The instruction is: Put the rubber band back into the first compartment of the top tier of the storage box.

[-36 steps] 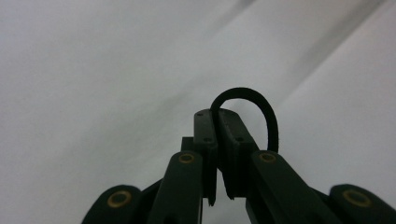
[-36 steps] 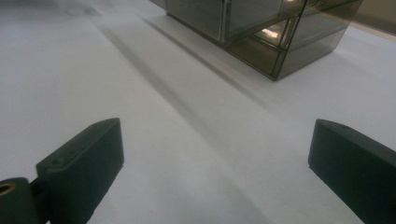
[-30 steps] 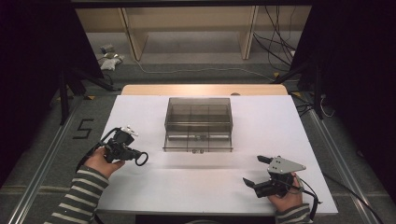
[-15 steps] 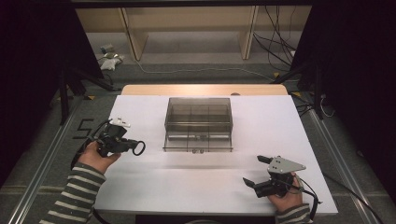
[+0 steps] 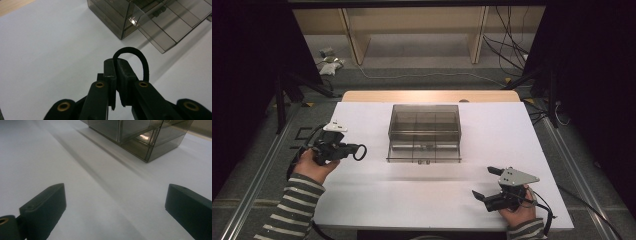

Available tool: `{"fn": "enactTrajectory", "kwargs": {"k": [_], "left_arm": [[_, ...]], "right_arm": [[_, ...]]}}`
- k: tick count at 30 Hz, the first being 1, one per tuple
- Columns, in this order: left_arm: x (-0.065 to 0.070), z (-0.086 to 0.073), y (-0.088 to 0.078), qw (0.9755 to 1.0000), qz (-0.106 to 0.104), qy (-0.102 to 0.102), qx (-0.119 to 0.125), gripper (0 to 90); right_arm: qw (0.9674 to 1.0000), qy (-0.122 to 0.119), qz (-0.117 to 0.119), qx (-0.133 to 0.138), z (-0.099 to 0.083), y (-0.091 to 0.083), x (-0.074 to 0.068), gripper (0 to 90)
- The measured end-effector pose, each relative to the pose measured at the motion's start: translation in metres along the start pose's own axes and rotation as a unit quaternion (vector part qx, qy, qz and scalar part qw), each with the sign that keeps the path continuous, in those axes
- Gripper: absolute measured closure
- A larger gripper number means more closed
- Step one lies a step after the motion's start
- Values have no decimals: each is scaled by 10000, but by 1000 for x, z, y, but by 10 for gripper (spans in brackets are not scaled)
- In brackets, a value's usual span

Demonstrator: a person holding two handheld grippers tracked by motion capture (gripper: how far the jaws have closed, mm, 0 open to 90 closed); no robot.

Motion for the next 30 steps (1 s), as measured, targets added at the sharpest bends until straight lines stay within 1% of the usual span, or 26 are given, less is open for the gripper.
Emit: {"fn": "enactTrajectory", "kwargs": {"k": [2,8,17,20,22,25,30], "left_arm": [[0,2,-1,10000,18,36,36,853],[5,10,-3,9998,20,64,163,853],[14,26,-2,9994,-27,251,230,853],[18,32,1,9992,-58,312,261,853],[20,35,3,9991,-78,314,268,853],[24,40,7,9988,-120,402,254,853],[31,49,13,9984,-181,462,283,853]], "right_arm": [[10000,-8,-3,6,0,0,0,45],[10000,-12,-4,13,0,0,0,45],[10000,-29,-16,12,0,-1,0,45],[10000,-31,-19,39,0,0,0,45],[10000,-26,-18,34,0,0,0,45],[10000,-32,-14,33,0,0,0,45],[10000,-32,-13,31,0,0,0,45]]}}
Point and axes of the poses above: each handheld gripper's, and its own axes: y roughly forward along the jaws, z roughly out of its top, x roughly to its right, the point moved 8 cm from there along y, roughly forward along the jaws, and after that the axes turned 11 degrees about -z, right-handed, at the moved point
